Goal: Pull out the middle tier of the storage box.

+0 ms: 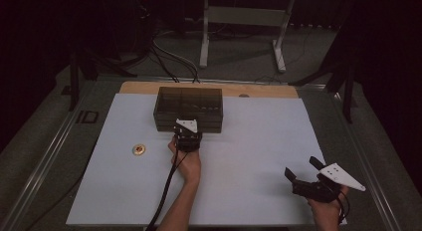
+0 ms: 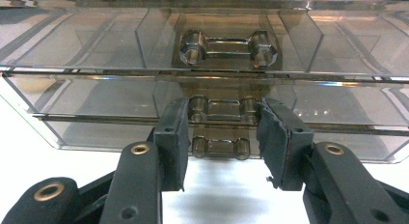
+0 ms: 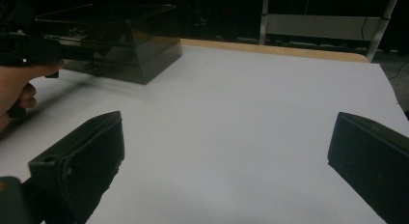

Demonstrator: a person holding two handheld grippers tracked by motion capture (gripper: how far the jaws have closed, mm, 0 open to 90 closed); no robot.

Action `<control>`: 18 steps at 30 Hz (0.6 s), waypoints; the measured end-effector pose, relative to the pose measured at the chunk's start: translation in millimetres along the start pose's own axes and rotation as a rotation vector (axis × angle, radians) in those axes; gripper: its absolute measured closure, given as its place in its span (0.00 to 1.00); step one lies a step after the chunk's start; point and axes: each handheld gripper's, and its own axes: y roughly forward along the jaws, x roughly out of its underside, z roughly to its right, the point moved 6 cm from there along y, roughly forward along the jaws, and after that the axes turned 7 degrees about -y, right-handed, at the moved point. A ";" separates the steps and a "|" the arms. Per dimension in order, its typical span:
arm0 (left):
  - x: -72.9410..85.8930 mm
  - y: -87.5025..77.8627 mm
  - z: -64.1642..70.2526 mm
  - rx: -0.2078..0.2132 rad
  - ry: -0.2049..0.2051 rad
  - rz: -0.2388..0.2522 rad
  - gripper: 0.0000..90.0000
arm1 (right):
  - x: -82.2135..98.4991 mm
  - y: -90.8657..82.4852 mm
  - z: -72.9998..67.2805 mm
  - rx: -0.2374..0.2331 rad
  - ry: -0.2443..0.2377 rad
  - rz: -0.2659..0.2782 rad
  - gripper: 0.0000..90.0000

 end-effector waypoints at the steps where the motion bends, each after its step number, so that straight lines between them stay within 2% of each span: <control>1: 0.0 0.0 0.0 0.000 0.000 0.000 0.64 | 0.0 0.0 -0.2 -0.001 0.000 -0.001 0.00; 11: 1.9 -5.9 0.4 -0.003 0.001 0.001 0.65 | 0.1 0.0 0.2 0.001 0.001 0.000 0.00; 12: 1.6 -9.5 1.7 0.024 0.008 0.014 0.65 | 0.2 -0.1 0.0 0.000 0.001 -0.001 0.00; 13: 0.6 -14.9 3.0 0.013 0.015 0.036 1.00 | 0.1 -0.1 0.0 0.001 0.001 0.000 0.00; 15: -0.2 -16.7 4.5 0.024 0.007 0.035 0.99 | 0.0 -0.2 0.1 0.000 0.001 0.001 0.00; 17: -0.9 -15.5 2.2 0.015 -0.022 0.028 0.85 | 0.2 -0.2 -0.1 0.000 0.001 -0.001 0.00; 18: -0.5 -13.8 0.8 0.015 -0.029 0.023 0.83 | 0.1 -0.2 -0.2 0.000 0.000 0.000 0.00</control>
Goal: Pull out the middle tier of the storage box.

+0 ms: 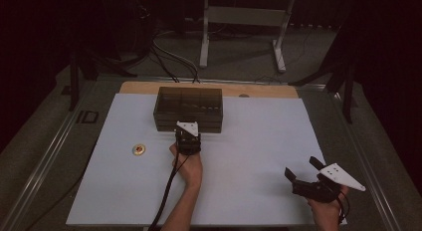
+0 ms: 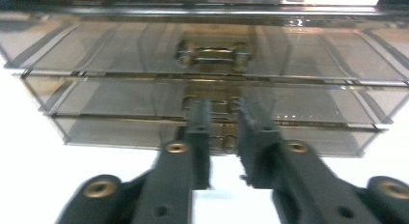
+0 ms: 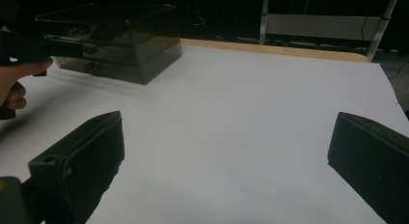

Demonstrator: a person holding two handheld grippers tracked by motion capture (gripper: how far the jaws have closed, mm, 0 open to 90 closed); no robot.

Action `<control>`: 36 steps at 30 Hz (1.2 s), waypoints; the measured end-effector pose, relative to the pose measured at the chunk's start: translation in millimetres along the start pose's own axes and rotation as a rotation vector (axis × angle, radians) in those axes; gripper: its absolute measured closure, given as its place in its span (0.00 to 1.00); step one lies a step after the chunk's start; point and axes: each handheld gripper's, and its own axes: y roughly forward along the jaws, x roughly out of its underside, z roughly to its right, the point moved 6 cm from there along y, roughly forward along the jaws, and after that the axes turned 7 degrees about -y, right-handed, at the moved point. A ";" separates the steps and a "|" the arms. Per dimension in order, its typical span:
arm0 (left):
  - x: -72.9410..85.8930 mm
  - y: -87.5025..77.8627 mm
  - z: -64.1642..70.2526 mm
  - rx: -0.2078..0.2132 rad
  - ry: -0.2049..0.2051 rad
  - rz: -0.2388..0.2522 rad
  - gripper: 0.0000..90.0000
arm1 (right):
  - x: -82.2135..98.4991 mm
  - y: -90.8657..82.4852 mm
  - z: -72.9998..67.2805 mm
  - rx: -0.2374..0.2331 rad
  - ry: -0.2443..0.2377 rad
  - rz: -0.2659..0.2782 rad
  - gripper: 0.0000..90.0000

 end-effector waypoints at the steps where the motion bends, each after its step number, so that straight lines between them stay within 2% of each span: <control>1: 0.7 1.7 -1.0 -0.001 0.004 -0.004 0.81 | -0.2 -0.3 -0.1 0.000 0.000 0.002 0.00; 2: 1.3 2.9 -2.1 -0.007 0.008 -0.006 0.74 | -0.4 -0.4 -0.2 0.000 0.002 0.003 0.00; 5: 1.4 5.2 -3.1 0.007 0.010 0.001 0.70 | 0.2 0.3 0.7 0.001 0.004 0.000 0.00; 8: 1.8 7.5 -3.1 0.006 0.007 0.000 0.58 | 0.0 0.6 0.0 0.000 0.000 -0.001 0.00; 11: 3.6 11.9 -3.2 0.012 0.005 -0.012 0.55 | -0.1 0.6 -0.5 -0.001 -0.001 -0.001 0.00; 15: 3.3 15.1 -4.3 -0.001 0.008 -0.006 0.56 | 0.0 0.4 0.6 0.002 0.001 0.000 0.00; 17: 2.4 15.2 -4.1 0.007 0.004 0.001 0.60 | -0.2 -0.1 0.7 0.002 0.003 0.002 0.00; 20: 2.6 14.5 -2.5 0.006 0.021 0.015 0.63 | -0.1 0.2 0.7 0.002 0.004 0.002 0.00; 25: 2.7 14.5 -2.6 0.005 0.034 0.024 0.63 | -0.2 0.0 0.2 0.000 0.000 0.001 0.00; 30: 2.5 14.7 -2.1 0.005 0.025 0.025 0.64 | -0.1 0.0 0.6 0.002 0.002 0.001 0.00; 36: 3.5 13.3 -1.4 -0.004 0.035 0.020 0.64 | 0.0 0.0 1.1 0.003 0.004 0.001 0.00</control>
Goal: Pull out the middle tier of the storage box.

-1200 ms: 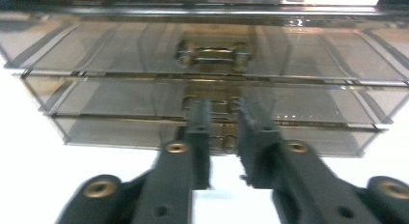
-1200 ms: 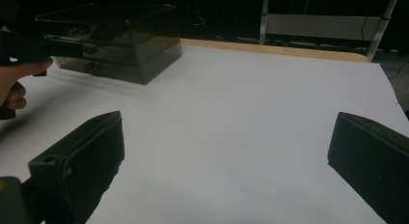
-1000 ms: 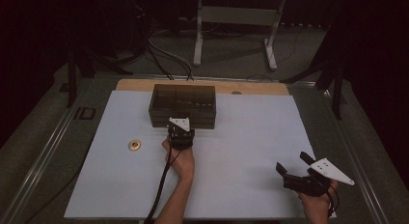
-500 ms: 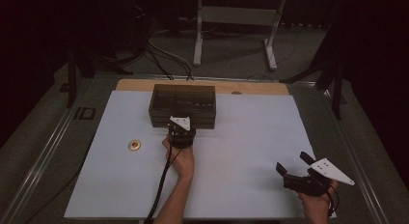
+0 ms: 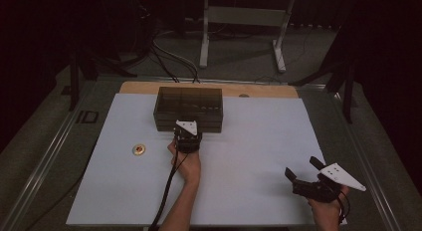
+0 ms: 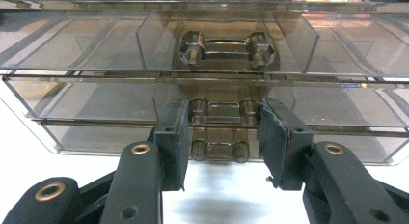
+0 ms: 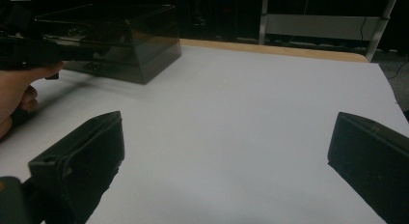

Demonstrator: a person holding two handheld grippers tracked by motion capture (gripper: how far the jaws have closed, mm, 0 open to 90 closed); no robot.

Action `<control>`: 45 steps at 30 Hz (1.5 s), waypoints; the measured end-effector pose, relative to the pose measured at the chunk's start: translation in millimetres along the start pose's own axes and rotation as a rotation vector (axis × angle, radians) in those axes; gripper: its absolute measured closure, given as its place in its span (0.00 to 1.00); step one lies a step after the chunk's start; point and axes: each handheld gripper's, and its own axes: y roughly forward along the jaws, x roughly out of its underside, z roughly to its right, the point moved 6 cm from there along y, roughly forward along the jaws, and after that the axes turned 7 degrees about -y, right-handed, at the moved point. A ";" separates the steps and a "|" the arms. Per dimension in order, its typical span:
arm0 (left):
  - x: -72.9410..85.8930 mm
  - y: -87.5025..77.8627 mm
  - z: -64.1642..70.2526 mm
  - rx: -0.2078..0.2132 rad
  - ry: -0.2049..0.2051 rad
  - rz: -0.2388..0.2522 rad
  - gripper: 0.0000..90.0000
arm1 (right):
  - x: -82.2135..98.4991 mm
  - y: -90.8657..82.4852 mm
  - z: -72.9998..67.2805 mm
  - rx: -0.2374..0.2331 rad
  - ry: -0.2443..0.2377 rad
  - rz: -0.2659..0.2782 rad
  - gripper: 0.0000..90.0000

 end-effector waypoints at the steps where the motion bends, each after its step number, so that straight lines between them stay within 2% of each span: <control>1: 0.2 -0.7 0.2 -0.001 0.000 -0.001 0.64 | 0.0 -0.1 0.0 0.000 0.001 0.001 0.00; 13: 8.7 -17.7 -1.7 0.002 0.006 -0.002 0.64 | 0.0 -0.4 0.1 0.001 0.000 0.000 0.00; 19: 6.9 -19.5 -3.8 0.034 -0.001 -0.004 0.62 | 0.1 -0.1 -0.5 -0.002 -0.003 -0.002 0.00; 20: 5.9 -20.7 -3.4 0.052 -0.005 -0.004 0.62 | 0.1 -0.1 -0.4 -0.001 -0.003 -0.002 0.00; 21: 5.1 -22.3 -3.4 0.060 -0.011 0.001 0.54 | 0.0 -0.1 -0.2 0.000 0.000 0.000 0.00; 24: 1.8 -26.2 -2.9 0.063 -0.013 0.016 0.42 | 0.1 -0.3 0.0 0.000 0.001 0.000 0.00; 25: 1.8 -26.2 -2.9 0.063 -0.013 0.016 0.34 | 0.1 -0.3 0.0 0.000 0.001 0.000 0.00; 26: 0.6 -25.9 -5.2 0.072 -0.042 -0.004 0.34 | 0.0 -0.5 0.0 0.000 0.000 0.000 0.00; 27: 0.4 -25.9 -6.8 0.077 -0.048 -0.011 0.19 | 0.1 -0.5 -0.1 0.000 -0.001 -0.001 0.00; 28: 0.3 -25.7 -8.3 0.077 -0.045 -0.018 0.16 | 0.1 -0.4 -0.2 -0.001 0.000 -0.001 0.00; 29: 0.4 -25.3 -9.7 0.085 -0.047 -0.031 0.07 | 0.1 -0.3 -0.1 0.000 0.001 -0.001 0.00; 32: 1.8 -25.6 -12.6 0.131 -0.041 -0.076 0.01 | 0.3 -0.2 -0.2 0.000 -0.001 -0.002 0.00; 34: 2.0 -25.5 -13.7 0.150 -0.033 -0.102 0.01 | 0.3 0.1 -0.3 0.000 0.000 -0.003 0.00; 36: 0.8 -26.7 -14.8 0.160 -0.020 -0.107 0.01 | 0.4 0.1 -0.5 0.000 -0.001 -0.004 0.00; 38: -0.9 -27.9 -14.6 0.187 -0.005 -0.114 0.01 | 0.4 0.2 -0.7 -0.001 -0.001 -0.005 0.00; 40: -2.2 -28.9 -15.0 0.203 0.032 -0.122 0.01 | 0.5 0.4 -0.8 -0.001 -0.002 -0.006 0.00; 42: -4.4 -30.5 -15.0 0.246 0.052 -0.118 0.01 | 0.5 0.4 -0.8 -0.001 -0.001 -0.005 0.00; 45: -7.9 -33.8 -15.7 0.303 0.059 -0.107 0.01 | 0.5 0.3 -0.7 -0.002 0.000 -0.005 0.00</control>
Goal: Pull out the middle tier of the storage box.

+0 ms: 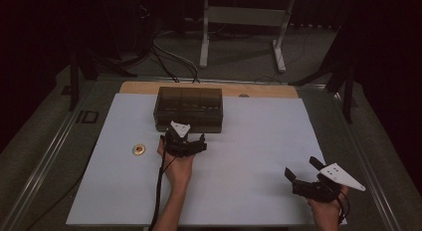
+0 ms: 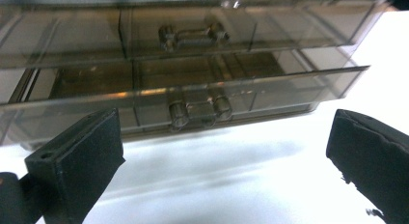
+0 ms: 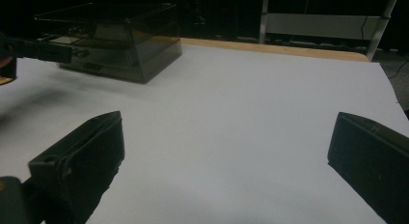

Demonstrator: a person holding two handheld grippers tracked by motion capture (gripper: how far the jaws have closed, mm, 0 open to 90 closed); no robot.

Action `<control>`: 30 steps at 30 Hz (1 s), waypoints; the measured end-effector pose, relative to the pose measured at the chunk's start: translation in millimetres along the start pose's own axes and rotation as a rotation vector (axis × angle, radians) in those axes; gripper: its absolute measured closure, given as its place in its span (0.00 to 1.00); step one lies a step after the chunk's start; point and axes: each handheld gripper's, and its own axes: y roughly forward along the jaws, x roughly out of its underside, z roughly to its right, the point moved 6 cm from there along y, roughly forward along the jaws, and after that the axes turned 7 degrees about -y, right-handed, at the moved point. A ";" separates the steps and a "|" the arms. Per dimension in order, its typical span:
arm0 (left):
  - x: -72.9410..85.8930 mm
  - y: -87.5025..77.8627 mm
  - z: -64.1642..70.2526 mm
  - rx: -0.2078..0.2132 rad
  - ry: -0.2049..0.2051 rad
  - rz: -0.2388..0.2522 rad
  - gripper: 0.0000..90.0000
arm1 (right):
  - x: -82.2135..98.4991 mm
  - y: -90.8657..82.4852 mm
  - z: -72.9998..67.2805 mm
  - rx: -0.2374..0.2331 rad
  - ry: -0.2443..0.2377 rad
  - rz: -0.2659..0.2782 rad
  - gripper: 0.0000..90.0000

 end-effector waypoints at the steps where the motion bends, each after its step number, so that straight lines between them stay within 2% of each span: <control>1: -0.8 -0.9 0.2 0.021 0.003 -0.004 0.01 | 0.0 0.1 0.0 0.000 0.000 0.000 0.00; 9: -4.0 -3.5 4.3 0.187 0.087 -0.061 0.01 | 0.2 0.5 -0.2 -0.002 -0.002 -0.001 0.00; 12: -3.9 -3.6 3.8 0.220 0.121 -0.088 0.01 | 0.3 0.6 -0.1 -0.001 -0.002 -0.002 0.00; 15: -5.6 -5.3 3.3 0.229 0.149 -0.098 0.01 | 0.3 0.5 0.1 0.000 -0.001 -0.002 0.00; 21: -12.8 -11.3 1.5 0.285 0.164 -0.098 0.01 | 0.4 -0.1 0.8 0.003 0.000 -0.001 0.00; 23: -13.8 -12.1 1.1 0.281 0.175 -0.100 0.01 | 0.4 -0.1 0.9 0.004 0.001 -0.001 0.00; 24: -15.2 -13.5 1.1 0.273 0.208 -0.117 0.01 | 0.4 0.0 1.0 0.004 0.001 -0.001 0.00; 25: -15.6 -14.1 1.1 0.269 0.215 -0.135 0.01 | 0.7 0.1 0.9 0.004 0.002 -0.004 0.00; 29: -17.3 -15.4 2.7 0.323 0.210 -0.184 0.01 | 0.7 -0.2 1.0 0.005 0.004 -0.004 0.00; 30: -17.8 -15.2 2.8 0.331 0.222 -0.193 0.01 | 0.8 -0.2 1.0 0.005 0.005 -0.004 0.00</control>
